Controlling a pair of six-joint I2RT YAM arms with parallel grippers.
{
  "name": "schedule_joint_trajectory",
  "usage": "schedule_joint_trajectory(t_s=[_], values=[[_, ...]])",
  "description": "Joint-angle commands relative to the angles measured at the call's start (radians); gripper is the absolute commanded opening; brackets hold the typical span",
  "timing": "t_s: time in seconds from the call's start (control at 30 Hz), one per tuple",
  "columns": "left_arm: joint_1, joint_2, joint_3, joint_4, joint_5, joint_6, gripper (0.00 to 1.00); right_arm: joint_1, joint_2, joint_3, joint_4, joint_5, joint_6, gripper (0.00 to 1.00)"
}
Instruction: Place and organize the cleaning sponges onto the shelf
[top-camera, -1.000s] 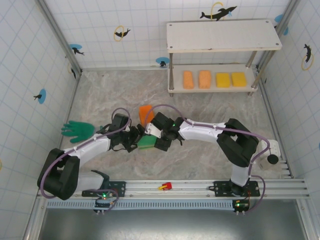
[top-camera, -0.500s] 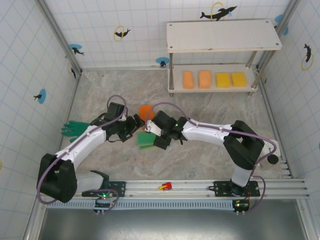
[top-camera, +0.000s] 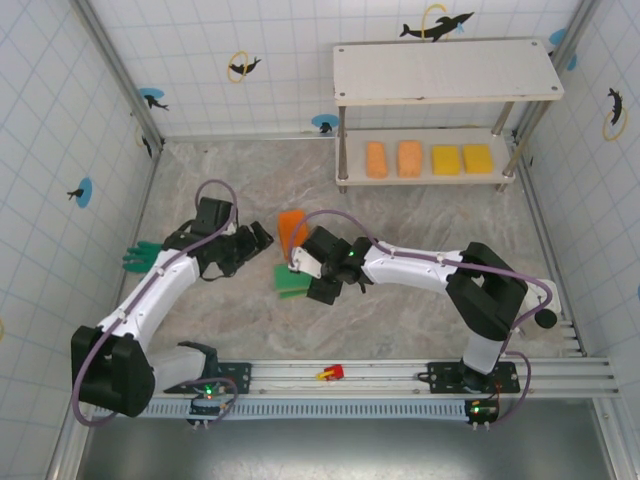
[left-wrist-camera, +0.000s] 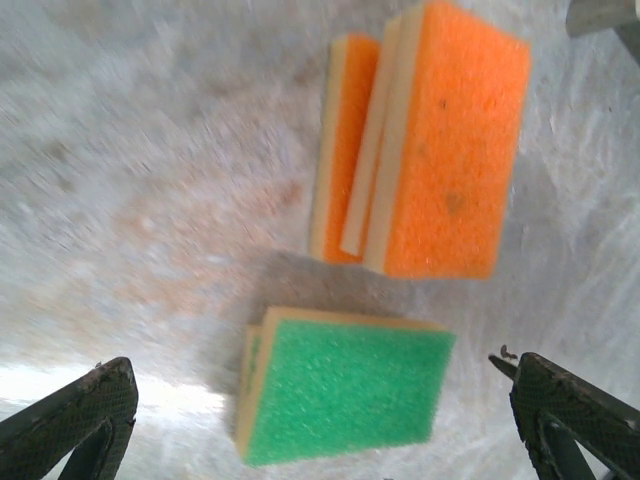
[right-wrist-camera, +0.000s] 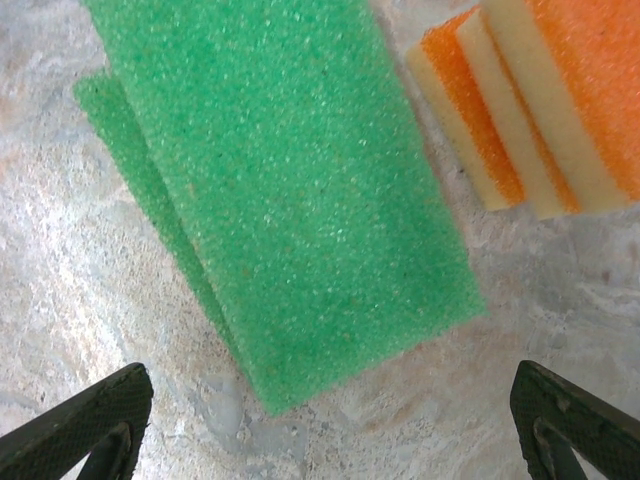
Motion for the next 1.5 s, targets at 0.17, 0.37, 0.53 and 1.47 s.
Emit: schedule_joint_trajectory(t_s=[0.17, 0.37, 0.53, 1.47], values=[[0.003, 0.040, 0.120, -0.108, -0.278, 0.222, 0.97, -0.010, -0.016, 0.051, -0.091, -0.008, -0.057, 0.95], [0.003, -0.022, 0.037, 0.003, -0.324, 0.299, 0.97, -0.024, -0.019, 0.092, -0.116, -0.010, -0.089, 0.96], [0.006, -0.095, 0.000, 0.043, -0.361, 0.320, 0.97, -0.022, 0.008, 0.155, -0.156, -0.025, -0.112, 0.96], [0.039, -0.024, -0.082, 0.159, -0.207, 0.368, 0.97, 0.001, 0.209, 0.408, -0.336, -0.100, -0.252, 0.96]])
